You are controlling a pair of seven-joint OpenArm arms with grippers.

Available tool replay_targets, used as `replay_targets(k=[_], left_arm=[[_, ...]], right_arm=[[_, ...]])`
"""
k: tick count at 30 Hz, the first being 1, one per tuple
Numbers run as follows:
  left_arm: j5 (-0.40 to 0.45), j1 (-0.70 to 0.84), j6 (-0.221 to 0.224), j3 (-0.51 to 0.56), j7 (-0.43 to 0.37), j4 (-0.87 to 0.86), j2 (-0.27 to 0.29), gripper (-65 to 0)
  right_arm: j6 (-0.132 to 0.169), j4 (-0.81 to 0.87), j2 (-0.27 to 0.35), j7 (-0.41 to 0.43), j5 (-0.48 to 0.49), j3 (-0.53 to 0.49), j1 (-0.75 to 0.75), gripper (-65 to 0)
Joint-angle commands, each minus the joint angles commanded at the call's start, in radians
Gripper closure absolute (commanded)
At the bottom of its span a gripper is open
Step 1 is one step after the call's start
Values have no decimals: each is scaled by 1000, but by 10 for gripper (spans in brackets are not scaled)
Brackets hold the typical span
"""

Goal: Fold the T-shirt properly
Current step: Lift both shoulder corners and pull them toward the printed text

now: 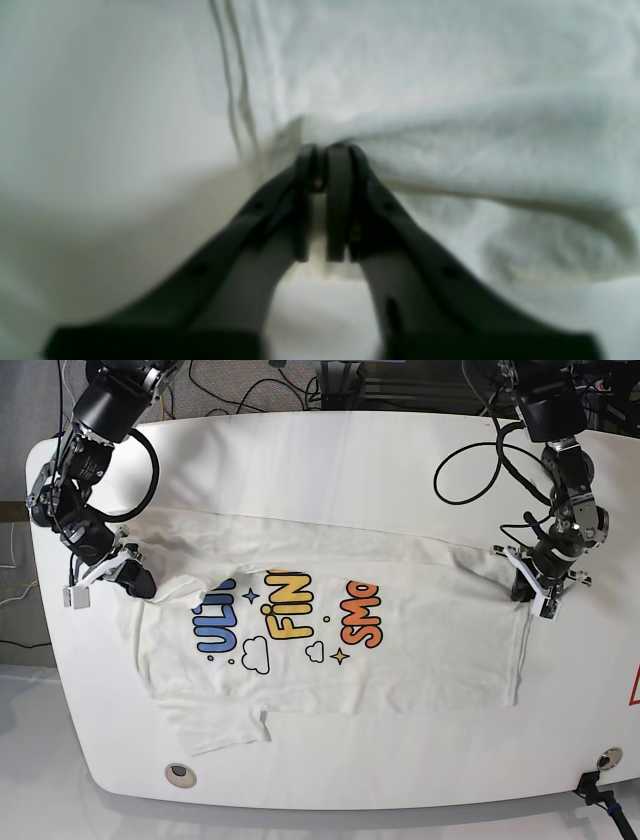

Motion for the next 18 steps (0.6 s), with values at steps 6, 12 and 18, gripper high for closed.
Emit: replay_targets(k=[6, 12, 18], left_arm=[[-2, 0, -5, 2, 2, 8, -2, -570], [-5, 12, -5, -3, -2, 153, -2, -632], [-5, 121, -5, 3, 0, 348, 3, -632]], right_arm=[[-91, 2, 31, 0, 0, -20, -2, -381], [-91, 127, 64, 0, 5, -31, -74, -383], [-89, 307, 58, 0, 5, -69, -198, -383]])
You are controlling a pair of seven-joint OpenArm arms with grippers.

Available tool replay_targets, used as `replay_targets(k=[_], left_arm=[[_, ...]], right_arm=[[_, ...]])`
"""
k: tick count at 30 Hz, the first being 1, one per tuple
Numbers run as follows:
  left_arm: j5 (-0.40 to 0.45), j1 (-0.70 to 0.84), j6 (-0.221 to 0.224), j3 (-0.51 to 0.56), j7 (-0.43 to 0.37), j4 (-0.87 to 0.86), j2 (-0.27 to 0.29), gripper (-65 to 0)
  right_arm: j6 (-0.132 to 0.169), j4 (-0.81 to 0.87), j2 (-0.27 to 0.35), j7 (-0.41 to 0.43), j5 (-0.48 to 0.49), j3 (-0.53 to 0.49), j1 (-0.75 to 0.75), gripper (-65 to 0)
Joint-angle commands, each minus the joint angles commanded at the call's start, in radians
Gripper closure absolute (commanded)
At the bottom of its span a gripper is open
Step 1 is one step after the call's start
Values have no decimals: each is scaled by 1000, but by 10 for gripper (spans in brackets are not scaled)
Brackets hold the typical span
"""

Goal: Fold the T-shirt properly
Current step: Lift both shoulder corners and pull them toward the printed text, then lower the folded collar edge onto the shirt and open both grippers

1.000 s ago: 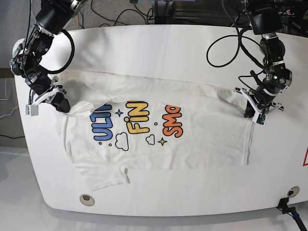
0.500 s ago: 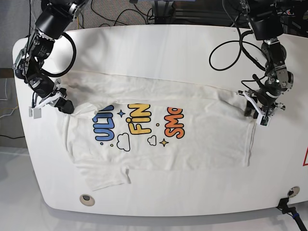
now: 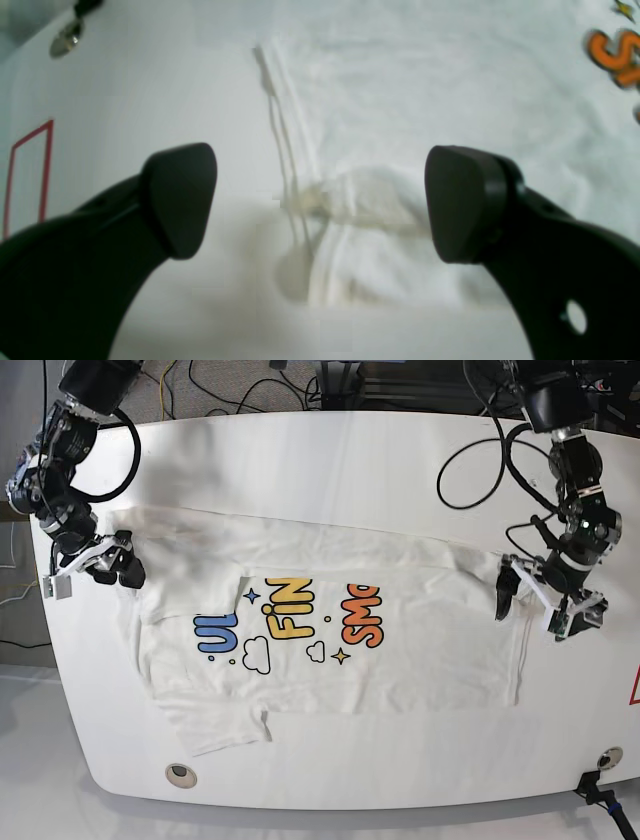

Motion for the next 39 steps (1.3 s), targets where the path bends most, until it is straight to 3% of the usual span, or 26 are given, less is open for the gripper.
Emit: replay_targets(k=[5, 10, 12, 16, 18, 39], left_arm=[[0, 101, -2, 29, 0, 29, -3, -632], [-2, 124, -3, 31, 0, 23, -3, -612], [-2, 117, -3, 31, -2, 11, 0, -494], [3, 55, -3, 38, -2, -57, 37, -116], [3, 23, -2, 38, -2, -104, 43, 0], [5, -49, -2, 38, -3, -269, 44, 0]], right_arm=[[-3, 71, 0, 0, -3, -81, -77, -383], [-3, 64, -25, 0, -5, -87, -86, -382], [-3, 64, -32, 0, -5, -87, -86, -382], [-3, 64, -34, 0, -5, -87, -84, -382], [-3, 63, -34, 0, -5, -87, -84, -382], [-3, 63, -35, 0, -3, -86, -86, -382]])
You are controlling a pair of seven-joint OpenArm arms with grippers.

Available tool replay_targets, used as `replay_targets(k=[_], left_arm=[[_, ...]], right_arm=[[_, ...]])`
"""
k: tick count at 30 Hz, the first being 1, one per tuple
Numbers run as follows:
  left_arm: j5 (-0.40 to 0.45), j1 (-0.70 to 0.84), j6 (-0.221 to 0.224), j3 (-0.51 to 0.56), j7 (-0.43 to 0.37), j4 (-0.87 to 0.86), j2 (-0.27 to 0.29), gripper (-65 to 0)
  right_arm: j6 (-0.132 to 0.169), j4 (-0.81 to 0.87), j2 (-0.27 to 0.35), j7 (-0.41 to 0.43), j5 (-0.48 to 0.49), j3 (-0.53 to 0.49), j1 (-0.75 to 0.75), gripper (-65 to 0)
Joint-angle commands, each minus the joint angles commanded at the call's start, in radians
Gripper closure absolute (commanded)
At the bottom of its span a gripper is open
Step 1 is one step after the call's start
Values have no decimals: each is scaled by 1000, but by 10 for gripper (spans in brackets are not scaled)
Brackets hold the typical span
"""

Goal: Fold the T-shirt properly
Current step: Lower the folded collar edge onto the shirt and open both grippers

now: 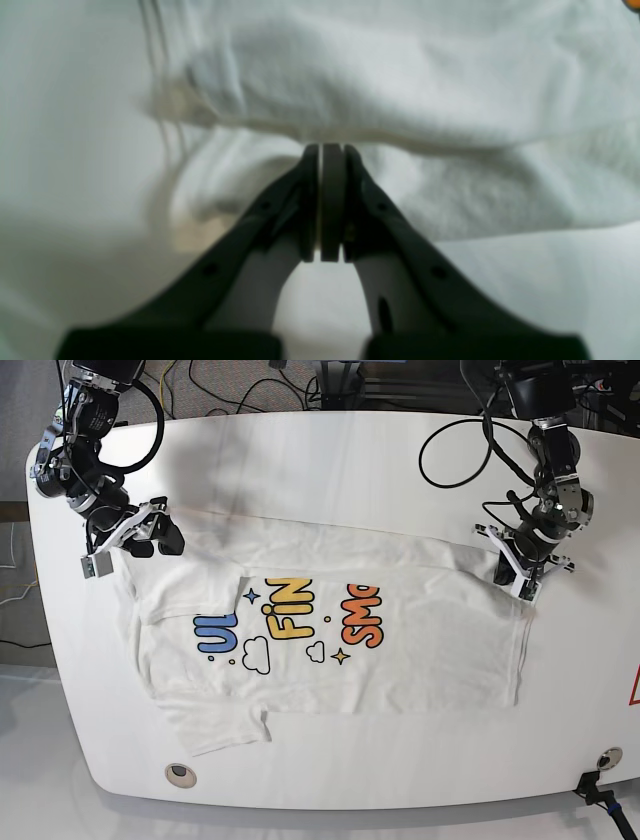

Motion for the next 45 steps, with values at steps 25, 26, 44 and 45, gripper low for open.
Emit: replay_targets(k=[25, 26, 44, 45], left_arm=[[-6, -21, 0, 20, 0, 138, 21, 0], [-6, 17, 0, 20, 2, 160, 21, 0], [-5, 25, 0, 137, -2, 6, 29, 0], [-5, 15, 0, 140, -3, 3, 29, 0]], right_arm=[[5, 0, 0, 0, 3, 0, -12, -382], [5, 0, 0, 0, 3, 0, -12, -382], [5, 2, -25, 0, 5, 2, -14, -382], [5, 2, -25, 0, 5, 2, -14, -382]])
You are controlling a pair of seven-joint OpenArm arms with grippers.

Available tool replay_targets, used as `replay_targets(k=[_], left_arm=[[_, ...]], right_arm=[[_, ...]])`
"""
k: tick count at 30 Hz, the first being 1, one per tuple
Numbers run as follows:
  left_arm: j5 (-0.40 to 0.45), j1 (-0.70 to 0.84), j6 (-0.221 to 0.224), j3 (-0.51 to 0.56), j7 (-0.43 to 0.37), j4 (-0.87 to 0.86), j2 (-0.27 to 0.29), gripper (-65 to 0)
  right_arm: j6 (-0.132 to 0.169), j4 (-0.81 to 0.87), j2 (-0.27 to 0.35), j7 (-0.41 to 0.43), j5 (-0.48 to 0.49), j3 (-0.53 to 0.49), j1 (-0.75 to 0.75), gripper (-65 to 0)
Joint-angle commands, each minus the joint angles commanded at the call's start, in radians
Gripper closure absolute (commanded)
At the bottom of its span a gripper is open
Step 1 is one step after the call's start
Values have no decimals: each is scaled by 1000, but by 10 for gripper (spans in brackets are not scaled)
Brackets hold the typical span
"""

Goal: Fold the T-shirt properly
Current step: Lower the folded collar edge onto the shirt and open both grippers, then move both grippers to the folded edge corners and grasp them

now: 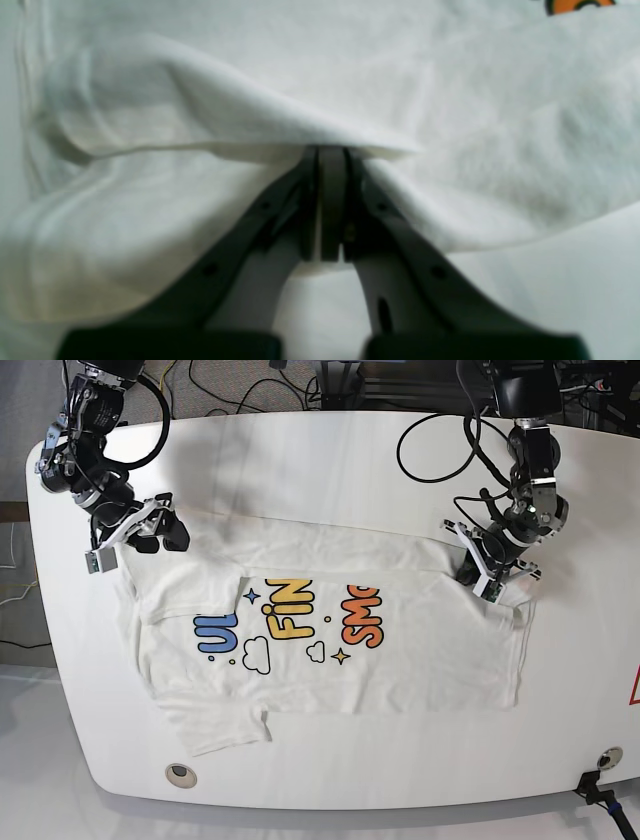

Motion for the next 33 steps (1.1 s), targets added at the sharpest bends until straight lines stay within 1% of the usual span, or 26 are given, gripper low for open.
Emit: replay_targets(k=[3, 11, 16, 19, 21, 23, 27, 33], left_arm=[[0, -23, 0, -3, 0, -9, 12, 0], [-2, -112, 2, -9, 0, -8, 6, 0], [-2, -155, 2, -91, 0, 25, 6, 0], [0, -130, 2, -103, 0, 103, 5, 0], [0, -86, 2, -126, 0, 152, -20, 0], [2, -51, 2, -133, 2, 175, -21, 0], [2, 34, 2, -133, 2, 178, -23, 0], [0, 48, 2, -127, 2, 137, -14, 0]], right_arm=[[0, 0, 0, 0, 0, 0, -2, -382], [0, 0, 0, 0, 0, 0, -2, -382], [0, 0, -2, 0, 0, 0, -2, -382], [0, 0, -2, 0, 2, 0, -2, -382], [0, 0, -2, 0, 2, 0, -2, -382], [0, 0, -2, 0, 2, 0, -2, -382], [2, 0, -2, 0, 3, 0, -2, -382], [2, 0, -3, 0, 3, -2, -2, -382]])
